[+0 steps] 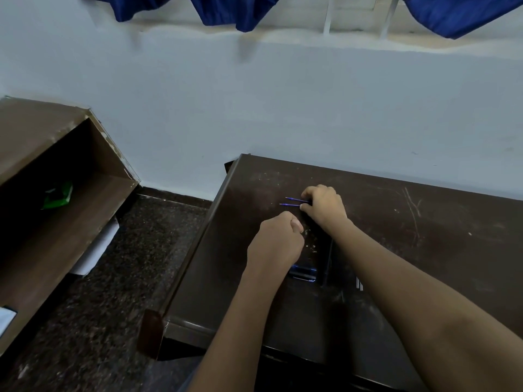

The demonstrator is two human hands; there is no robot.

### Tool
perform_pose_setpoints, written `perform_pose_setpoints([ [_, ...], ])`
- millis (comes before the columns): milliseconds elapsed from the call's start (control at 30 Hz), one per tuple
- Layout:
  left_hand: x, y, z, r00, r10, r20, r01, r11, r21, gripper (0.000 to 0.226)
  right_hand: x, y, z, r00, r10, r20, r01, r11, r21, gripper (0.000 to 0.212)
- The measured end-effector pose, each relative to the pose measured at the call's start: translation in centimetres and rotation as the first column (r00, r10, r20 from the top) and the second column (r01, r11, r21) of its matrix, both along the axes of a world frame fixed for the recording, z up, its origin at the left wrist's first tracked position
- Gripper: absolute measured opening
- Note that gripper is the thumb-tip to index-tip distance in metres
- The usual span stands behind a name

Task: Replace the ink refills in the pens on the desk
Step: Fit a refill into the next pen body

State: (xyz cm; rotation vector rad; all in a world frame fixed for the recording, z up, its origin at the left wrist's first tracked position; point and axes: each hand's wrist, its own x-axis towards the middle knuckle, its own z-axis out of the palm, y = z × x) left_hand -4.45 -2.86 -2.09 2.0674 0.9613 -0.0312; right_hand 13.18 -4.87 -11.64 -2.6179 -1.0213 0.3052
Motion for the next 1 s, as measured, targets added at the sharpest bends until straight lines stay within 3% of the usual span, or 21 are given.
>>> perform_pose_setpoints([
  [233, -0.1, -0.1, -0.1, 1.0, 0.002, 0.018, -0.002, 1.0, 0.009, 0.018, 0.2, 0.5, -0.4, 0.996, -0.05, -0.072, 0.052, 0.998, 0.032, 0.019],
  [500, 0.1, 0.0, 0.0, 1.0, -0.009, -0.015, 0.009, 1.0, -0.001, 0.018, 0.4, 1.3, -1.1, 0.99, -0.055, -0.13, 0.065, 0.995, 0.072, 0.033],
  [700, 0.0, 0.0, -0.3, 1.0, -0.011, -0.001, 0.011, 0.999, 0.031, 0.016, 0.3, 1.3, -1.2, 0.989, -0.056, -0.135, 0.07, 0.993, 0.096, 0.031],
  [867, 0.3, -0.2, 0.2, 1.0, 0.016, 0.003, -0.016, 0.997, 0.074, 0.032, -1.1, -0.1, -0.2, 0.996, -0.055, -0.072, 0.074, 0.954, 0.29, 0.028],
  [1000, 0.2, -0.3, 0.3, 1.0, 0.003, 0.014, -0.004, 0.998, 0.067, 0.029, -3.4, -3.3, 0.8, 0.98, -0.172, -0.102, 0.199, 0.871, 0.45, 0.024],
])
